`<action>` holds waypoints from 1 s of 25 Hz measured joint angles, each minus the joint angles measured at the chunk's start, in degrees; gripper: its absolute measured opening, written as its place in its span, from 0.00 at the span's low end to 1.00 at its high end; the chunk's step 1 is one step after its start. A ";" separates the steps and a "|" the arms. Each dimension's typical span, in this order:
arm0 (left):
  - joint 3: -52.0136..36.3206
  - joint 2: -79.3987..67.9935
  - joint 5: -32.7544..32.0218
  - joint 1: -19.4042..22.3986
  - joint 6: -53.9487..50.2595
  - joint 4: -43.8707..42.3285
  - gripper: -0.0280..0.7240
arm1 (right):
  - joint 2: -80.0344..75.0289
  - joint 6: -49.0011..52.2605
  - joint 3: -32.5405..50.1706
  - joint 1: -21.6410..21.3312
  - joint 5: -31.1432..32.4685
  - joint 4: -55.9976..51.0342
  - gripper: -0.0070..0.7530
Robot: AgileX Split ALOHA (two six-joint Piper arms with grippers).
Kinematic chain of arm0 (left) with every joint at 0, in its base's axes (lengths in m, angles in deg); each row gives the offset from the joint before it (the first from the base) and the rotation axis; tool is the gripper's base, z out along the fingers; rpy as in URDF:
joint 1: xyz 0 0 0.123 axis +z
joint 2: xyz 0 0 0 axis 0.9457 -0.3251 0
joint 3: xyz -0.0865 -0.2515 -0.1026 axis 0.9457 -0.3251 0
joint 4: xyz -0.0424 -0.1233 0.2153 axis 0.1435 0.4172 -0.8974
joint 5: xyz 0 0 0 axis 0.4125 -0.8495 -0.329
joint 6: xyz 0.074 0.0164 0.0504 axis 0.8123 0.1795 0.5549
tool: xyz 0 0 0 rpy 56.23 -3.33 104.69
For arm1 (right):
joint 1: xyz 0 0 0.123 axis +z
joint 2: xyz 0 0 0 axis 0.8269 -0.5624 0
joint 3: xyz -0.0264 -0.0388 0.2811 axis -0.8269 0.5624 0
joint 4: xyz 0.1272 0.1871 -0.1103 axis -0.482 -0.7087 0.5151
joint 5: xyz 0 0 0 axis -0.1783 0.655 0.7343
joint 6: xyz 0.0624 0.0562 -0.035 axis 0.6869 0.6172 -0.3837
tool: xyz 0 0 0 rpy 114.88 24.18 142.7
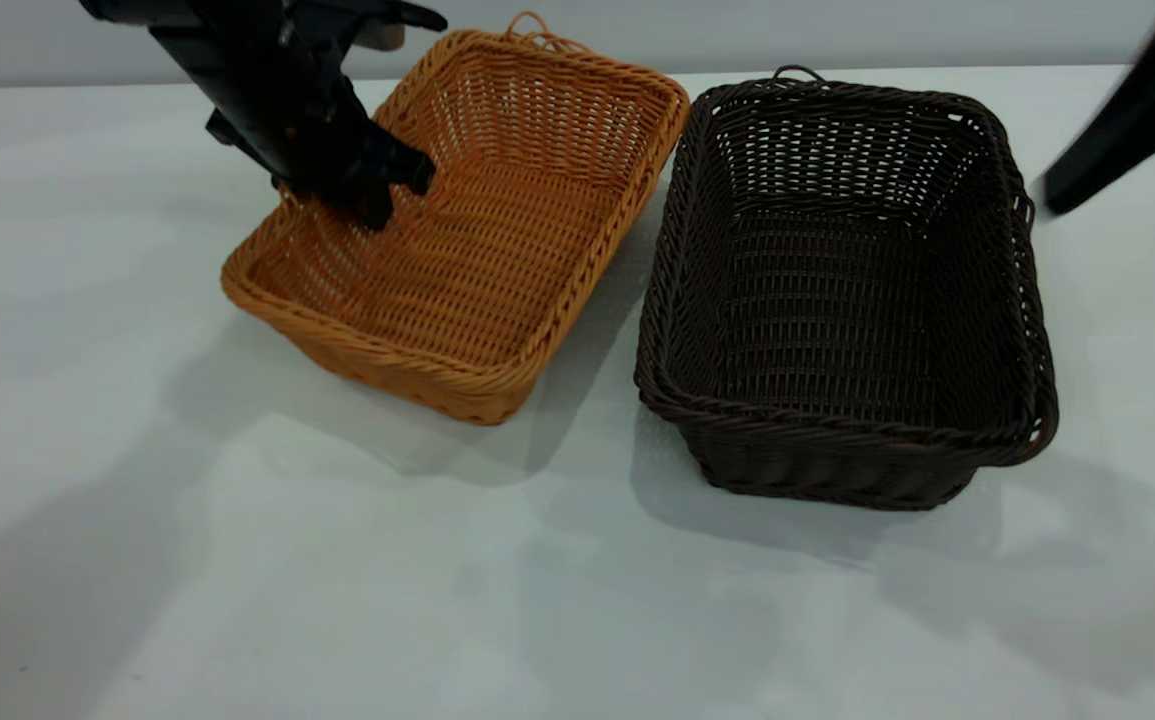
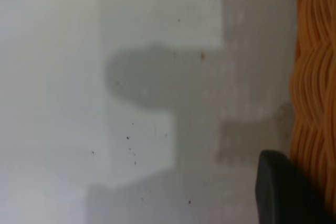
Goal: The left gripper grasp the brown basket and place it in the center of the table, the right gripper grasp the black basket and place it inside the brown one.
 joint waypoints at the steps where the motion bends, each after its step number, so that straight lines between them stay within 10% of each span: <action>1: 0.29 0.87 -0.42 0.00 0.08 0.00 0.18 | -1.95 0.00 0.00 1.67 -1.35 -1.37 0.75; 10: 0.76 12.77 -0.15 2.09 1.43 -1.33 0.16 | -20.61 0.05 -0.34 11.19 -13.11 -19.82 0.75; 25: 0.76 14.54 1.85 2.09 3.15 -1.33 0.16 | -35.17 -2.39 -5.83 11.67 -25.88 -29.54 0.74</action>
